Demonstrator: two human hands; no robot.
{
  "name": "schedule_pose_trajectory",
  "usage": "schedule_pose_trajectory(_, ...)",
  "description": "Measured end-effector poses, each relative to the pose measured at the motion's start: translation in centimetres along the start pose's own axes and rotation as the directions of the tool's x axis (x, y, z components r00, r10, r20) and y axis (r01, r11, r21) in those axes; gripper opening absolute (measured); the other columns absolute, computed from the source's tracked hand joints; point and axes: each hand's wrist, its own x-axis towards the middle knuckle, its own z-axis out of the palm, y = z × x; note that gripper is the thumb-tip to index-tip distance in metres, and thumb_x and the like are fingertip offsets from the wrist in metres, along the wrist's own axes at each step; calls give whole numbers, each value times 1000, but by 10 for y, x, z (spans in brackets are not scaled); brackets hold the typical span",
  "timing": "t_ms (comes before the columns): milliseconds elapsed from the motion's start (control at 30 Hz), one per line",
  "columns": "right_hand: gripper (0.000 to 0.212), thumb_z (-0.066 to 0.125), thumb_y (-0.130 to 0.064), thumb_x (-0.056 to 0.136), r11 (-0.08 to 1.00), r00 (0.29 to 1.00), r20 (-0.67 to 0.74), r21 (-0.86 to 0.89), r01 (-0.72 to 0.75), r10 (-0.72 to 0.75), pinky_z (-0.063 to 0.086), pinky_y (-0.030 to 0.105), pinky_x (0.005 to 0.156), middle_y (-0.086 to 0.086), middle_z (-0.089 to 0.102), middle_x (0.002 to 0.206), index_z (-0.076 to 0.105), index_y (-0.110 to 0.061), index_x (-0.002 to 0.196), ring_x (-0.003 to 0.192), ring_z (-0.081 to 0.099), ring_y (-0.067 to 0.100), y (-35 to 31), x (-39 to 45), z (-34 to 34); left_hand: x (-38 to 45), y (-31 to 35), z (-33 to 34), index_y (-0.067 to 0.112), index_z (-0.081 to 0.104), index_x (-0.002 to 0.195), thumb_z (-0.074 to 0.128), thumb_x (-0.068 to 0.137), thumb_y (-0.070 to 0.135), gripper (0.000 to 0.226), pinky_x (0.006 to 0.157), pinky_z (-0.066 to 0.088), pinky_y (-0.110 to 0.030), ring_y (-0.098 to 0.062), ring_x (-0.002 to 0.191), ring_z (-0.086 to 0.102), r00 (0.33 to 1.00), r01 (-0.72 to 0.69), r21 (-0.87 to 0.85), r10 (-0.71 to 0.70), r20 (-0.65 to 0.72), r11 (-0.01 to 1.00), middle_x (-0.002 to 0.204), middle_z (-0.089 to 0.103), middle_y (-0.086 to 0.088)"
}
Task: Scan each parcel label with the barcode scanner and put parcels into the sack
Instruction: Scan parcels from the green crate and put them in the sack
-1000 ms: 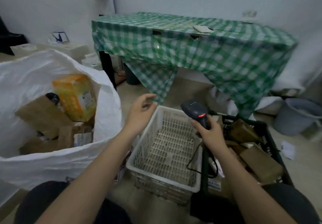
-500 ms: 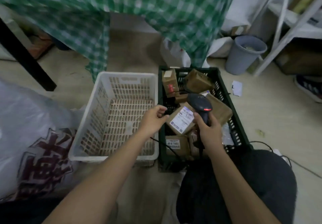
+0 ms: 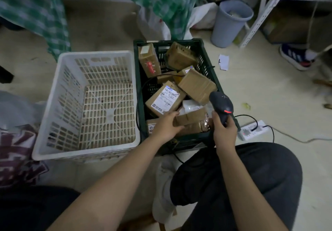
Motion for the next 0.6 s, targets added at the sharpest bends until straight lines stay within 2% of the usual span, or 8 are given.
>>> schedule_pose_trajectory(100,14,65,-30,91,999,998,39,-7,-41,41,49,36,87,2,69,93,65,-20,100,93,65,19,8,8,-7,9,6,15,17,52,137,70,86,23,54,106,32,-30,-24,128,36,996,-63,107,69,-53,992,137,45,-4)
schedule_pose_trajectory(167,7,64,-29,92,998,996,70,-24,-50,52,49,36,88,1,68,93,64,-23,97,92,64,18,11,11,-6,15,7,23,22,51,138,66,89,27,52,107,29,-32,-25,131,30,994,-93,224,101,-27,970,142,41,-4)
schedule_pose_trajectory(233,6,64,-26,92,998,994,87,-18,-61,62,47,32,84,-1,67,91,64,-23,98,88,62,14,12,14,-3,20,5,30,25,41,145,62,90,38,61,108,27,-34,-26,134,24,994,-108,367,107,23,924,149,33,-4)
schedule_pose_trajectory(300,19,63,-25,93,998,994,92,6,-60,60,48,30,85,-1,68,96,65,-17,110,91,63,13,13,17,1,26,3,33,24,27,151,61,86,52,78,112,24,-37,-27,138,18,995,-100,437,87,49,894,155,23,-4)
schedule_pose_trajectory(367,26,63,-27,93,998,994,95,11,-54,52,47,29,86,-1,69,99,64,-14,116,93,63,12,14,20,2,34,3,34,25,16,153,63,80,60,93,115,22,-41,-28,142,10,997,-69,436,46,62,897,157,14,-5)
schedule_pose_trajectory(433,25,63,-27,93,999,995,94,13,-48,46,47,29,85,-3,68,96,64,-14,115,91,62,11,15,24,4,45,4,31,26,13,152,67,79,56,96,116,21,-45,-31,143,8,998,-33,395,10,60,918,156,13,-6)
schedule_pose_trajectory(533,22,63,-25,93,999,996,91,39,-25,22,48,23,80,-3,68,94,65,-14,112,87,63,6,10,26,7,55,6,23,27,22,150,71,81,43,86,109,32,-44,-33,135,25,998,-8,332,-14,64,943,148,28,-8)
schedule_pose_trajectory(600,23,63,-23,93,998,996,90,67,-6,0,47,14,71,-2,68,93,65,-12,113,78,64,-2,5,24,12,53,7,16,28,28,146,72,79,47,82,103,38,-44,-31,129,34,999,-5,278,-9,49,961,142,37,-5)
